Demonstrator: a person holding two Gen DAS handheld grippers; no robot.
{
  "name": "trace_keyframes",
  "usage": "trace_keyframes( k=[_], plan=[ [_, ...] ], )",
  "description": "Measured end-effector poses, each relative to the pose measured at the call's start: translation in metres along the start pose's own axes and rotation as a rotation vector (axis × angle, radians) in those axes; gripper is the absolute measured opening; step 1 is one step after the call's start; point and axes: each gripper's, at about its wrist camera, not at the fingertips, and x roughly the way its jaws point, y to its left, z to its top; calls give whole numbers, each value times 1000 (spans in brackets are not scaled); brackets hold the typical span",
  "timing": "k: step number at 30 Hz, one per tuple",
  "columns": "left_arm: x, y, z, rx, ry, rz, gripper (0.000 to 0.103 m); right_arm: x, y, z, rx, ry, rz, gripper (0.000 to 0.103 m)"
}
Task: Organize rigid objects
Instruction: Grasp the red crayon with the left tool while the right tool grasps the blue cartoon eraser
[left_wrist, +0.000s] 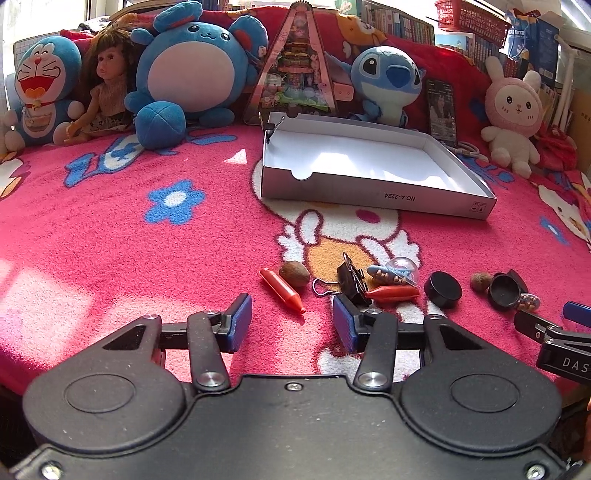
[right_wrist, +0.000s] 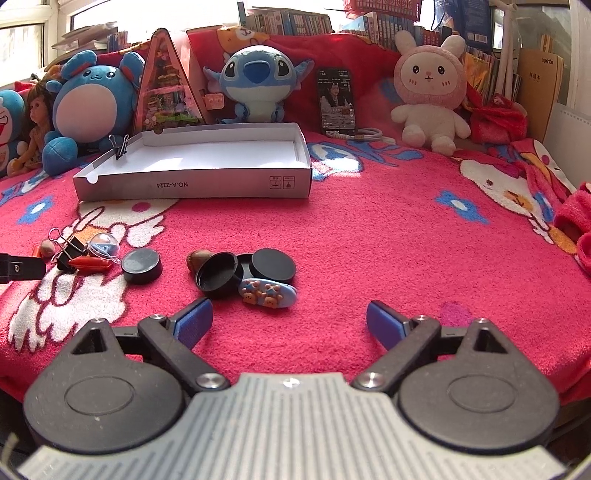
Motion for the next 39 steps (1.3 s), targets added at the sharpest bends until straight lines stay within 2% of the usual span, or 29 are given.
trace_keyframes(
  k=[3, 6, 10, 14, 19, 24, 27, 30, 39],
  plan=[
    [3, 4, 4, -11, -5, 24, 44, -1, -1, 2, -3, -13, -10, 85],
    [10, 8, 6, -47, 3, 16, 41, 0, -1, 3, 7, -5, 1, 78],
    [18, 7, 7, -49, 15, 21, 32, 4, 2, 2, 19, 3, 2, 74],
    [20, 6, 5, -31, 13, 41, 22, 8, 6, 4, 17, -2, -12, 65],
    [20, 5, 5, -31, 7, 33, 16, 11, 12, 7, 21, -13, 5, 54],
    [20, 3, 4, -13, 2, 37, 15, 14, 20, 9, 10, -16, 31, 54],
    [19, 6, 2, -6, 1, 58, 18, 15, 19, 8, 10, -11, 24, 54],
    [18, 11, 1, 3, -3, 80, 19, 14, 14, 7, 19, -11, 9, 59],
    [17, 29, 2, 1, -13, 151, 24, 9, 2, 4, 28, -6, -18, 59]
  ],
)
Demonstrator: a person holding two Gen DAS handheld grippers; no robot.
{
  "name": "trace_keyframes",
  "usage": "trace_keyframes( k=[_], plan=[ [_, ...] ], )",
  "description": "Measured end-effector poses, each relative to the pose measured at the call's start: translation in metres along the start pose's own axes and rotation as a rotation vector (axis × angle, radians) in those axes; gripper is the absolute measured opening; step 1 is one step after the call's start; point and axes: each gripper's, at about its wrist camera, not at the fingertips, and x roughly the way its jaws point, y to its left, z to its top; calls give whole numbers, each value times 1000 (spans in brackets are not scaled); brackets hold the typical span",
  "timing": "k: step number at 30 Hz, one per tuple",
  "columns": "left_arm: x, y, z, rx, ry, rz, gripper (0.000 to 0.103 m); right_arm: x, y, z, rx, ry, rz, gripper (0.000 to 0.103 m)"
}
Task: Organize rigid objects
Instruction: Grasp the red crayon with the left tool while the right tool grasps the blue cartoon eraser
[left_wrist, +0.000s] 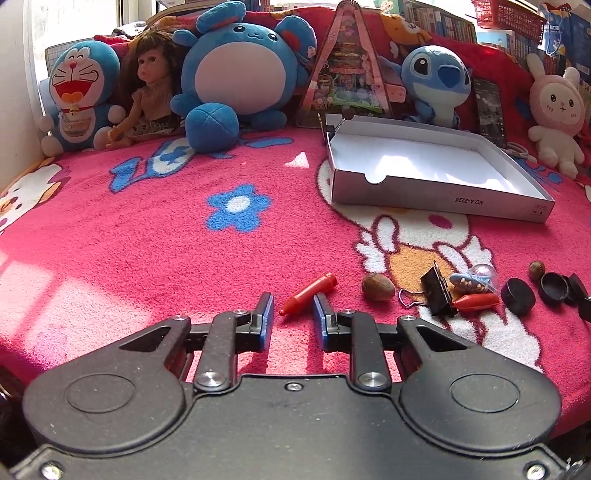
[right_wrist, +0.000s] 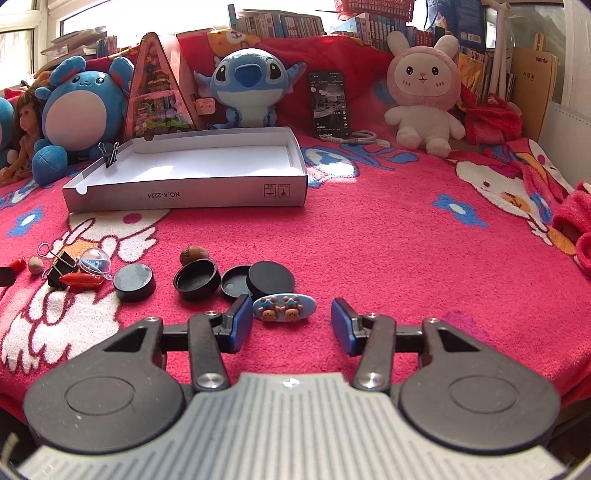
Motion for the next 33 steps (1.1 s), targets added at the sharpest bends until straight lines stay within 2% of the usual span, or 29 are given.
trace_keyframes(
  k=[3, 8, 12, 15, 17, 19, 22, 27, 32, 33],
  plan=[
    [1, 3, 1, -5, -2, 18, 24, -1, -1, 0, 1, 1, -6, 59],
    [4, 8, 3, -1, -4, 59, 33, 0, -4, 0, 6, 3, -15, 59],
    [6, 10, 5, -10, -5, 68, 33, 0, -4, 1, 4, 2, -19, 59],
    [4, 10, 6, -11, -16, 42, 38, -1, -5, 1, 2, 2, -16, 59],
    [2, 8, 6, -18, -25, 10, 47, 0, -4, 1, 2, 2, -11, 59],
    [2, 4, 5, -16, -28, -10, 51, 0, -3, 1, 4, 2, -8, 59],
    [6, -2, 6, -5, -28, -10, 51, 0, -1, 1, 2, -2, -2, 59],
    [12, -11, 4, 55, -50, 37, 51, 2, 0, 2, -9, -3, 2, 59],
    [16, -12, 4, 78, -57, 20, 51, 6, 1, 3, -85, -8, 18, 59],
    [17, -12, 4, 85, -59, 18, 51, 6, 1, 3, -104, -8, 21, 65]
  ],
)
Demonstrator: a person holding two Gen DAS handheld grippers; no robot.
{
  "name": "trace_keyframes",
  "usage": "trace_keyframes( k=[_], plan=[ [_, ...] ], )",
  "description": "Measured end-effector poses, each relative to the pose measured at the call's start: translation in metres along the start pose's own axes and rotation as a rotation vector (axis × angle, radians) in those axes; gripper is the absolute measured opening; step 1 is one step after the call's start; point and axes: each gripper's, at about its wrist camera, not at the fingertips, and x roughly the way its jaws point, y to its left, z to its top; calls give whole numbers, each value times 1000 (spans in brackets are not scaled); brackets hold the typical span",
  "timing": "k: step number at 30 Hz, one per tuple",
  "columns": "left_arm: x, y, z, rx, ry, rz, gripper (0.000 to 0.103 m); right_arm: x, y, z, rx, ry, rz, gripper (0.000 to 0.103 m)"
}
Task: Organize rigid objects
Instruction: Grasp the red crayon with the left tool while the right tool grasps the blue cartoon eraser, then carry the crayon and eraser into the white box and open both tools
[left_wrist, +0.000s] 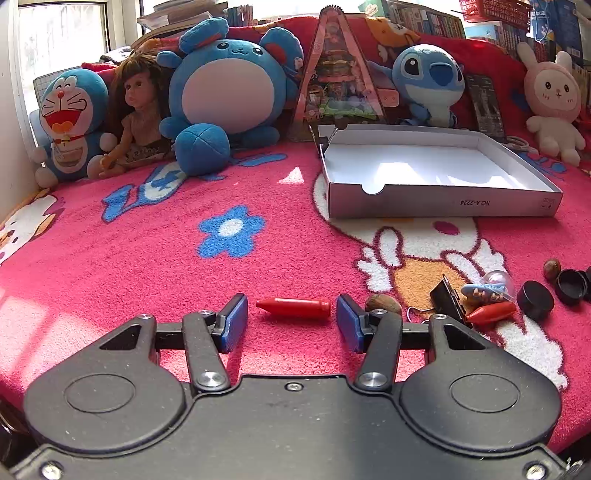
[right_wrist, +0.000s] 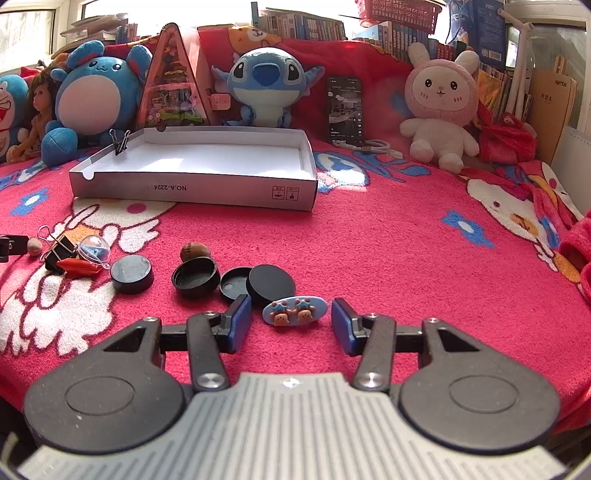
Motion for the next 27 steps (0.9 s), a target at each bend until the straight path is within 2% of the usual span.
trace_keyframes(
  k=[4, 5, 7, 8, 9, 12, 19, 27],
  plan=[
    [2, 0, -1, 15, -2, -12, 49, 1, -3, 1, -44, 3, 19, 65],
    [2, 0, -1, 13, -1, -21, 44, 2, -4, 2, -53, 8, 25, 65],
    [1, 1, -1, -2, 2, -24, 42, 3, -3, 2, -63, 15, 36, 54],
    [1, 2, 0, -11, 3, -22, 42, 3, -3, 2, -60, 20, 48, 45],
    [0, 2, 1, -20, 3, -20, 42, 3, -2, 3, -54, 24, 49, 44],
    [-4, 4, 5, -33, 2, -28, 42, 2, -2, 6, -52, 27, 56, 43],
    [-11, 9, 24, -68, -6, -91, 42, 1, -23, 23, 62, 22, 85, 44],
    [-3, 5, 65, -80, -9, -181, 42, 10, -37, 60, 104, -6, 134, 44]
  ],
)
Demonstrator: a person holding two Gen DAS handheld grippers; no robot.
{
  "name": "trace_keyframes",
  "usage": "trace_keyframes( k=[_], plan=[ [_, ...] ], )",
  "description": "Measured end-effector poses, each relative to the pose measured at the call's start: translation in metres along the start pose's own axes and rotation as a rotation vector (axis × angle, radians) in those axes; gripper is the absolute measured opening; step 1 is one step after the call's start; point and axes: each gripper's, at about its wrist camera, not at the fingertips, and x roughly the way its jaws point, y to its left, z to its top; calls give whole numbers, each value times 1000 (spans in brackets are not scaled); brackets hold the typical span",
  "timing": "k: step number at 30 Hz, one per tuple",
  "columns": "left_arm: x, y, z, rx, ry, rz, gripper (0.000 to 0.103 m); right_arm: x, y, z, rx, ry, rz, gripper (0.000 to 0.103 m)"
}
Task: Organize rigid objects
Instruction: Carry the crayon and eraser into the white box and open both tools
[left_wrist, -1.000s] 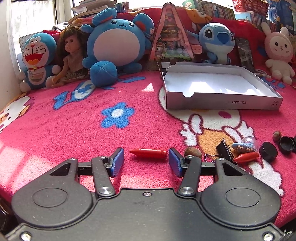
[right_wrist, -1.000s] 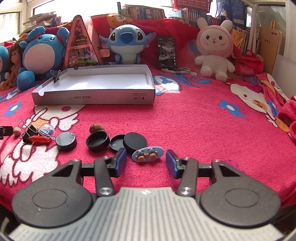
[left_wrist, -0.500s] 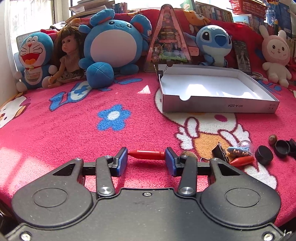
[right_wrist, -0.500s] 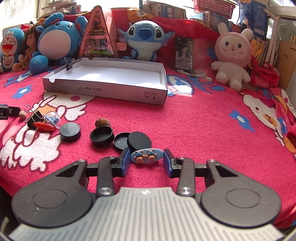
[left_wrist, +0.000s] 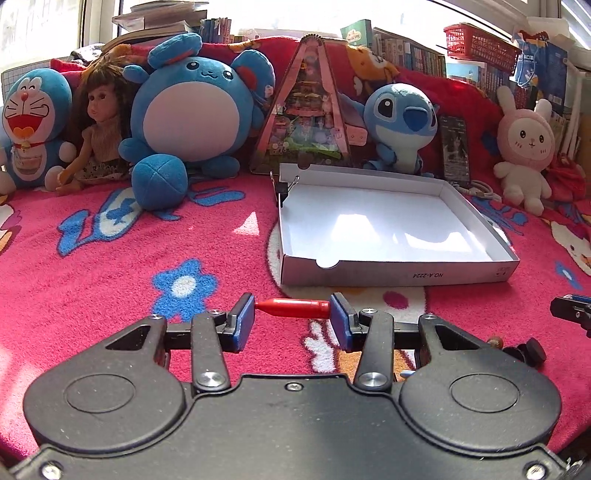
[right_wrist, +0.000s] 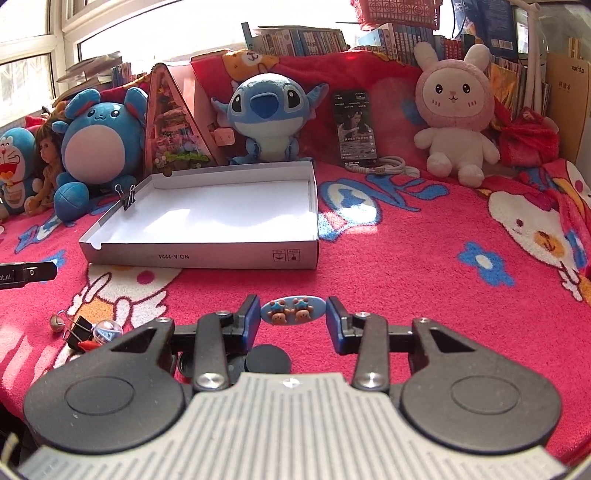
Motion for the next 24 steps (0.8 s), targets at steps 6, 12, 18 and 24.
trace_keyframes(
  k=[6, 12, 18, 24],
  plan=[
    [20, -12, 43, -3, 28, -84, 42, 25, -5, 40, 29, 19, 42, 44],
    [53, -33, 87, 23, 60, -105, 42, 63, -9, 79, 70, 86, 74, 43],
    [116, -48, 119, -23, 228, -104, 42, 108, -5, 119, 73, 182, 56, 43],
    [157, -65, 129, 10, 243, -42, 42, 145, 10, 138, 71, 210, 54, 43]
  ],
)
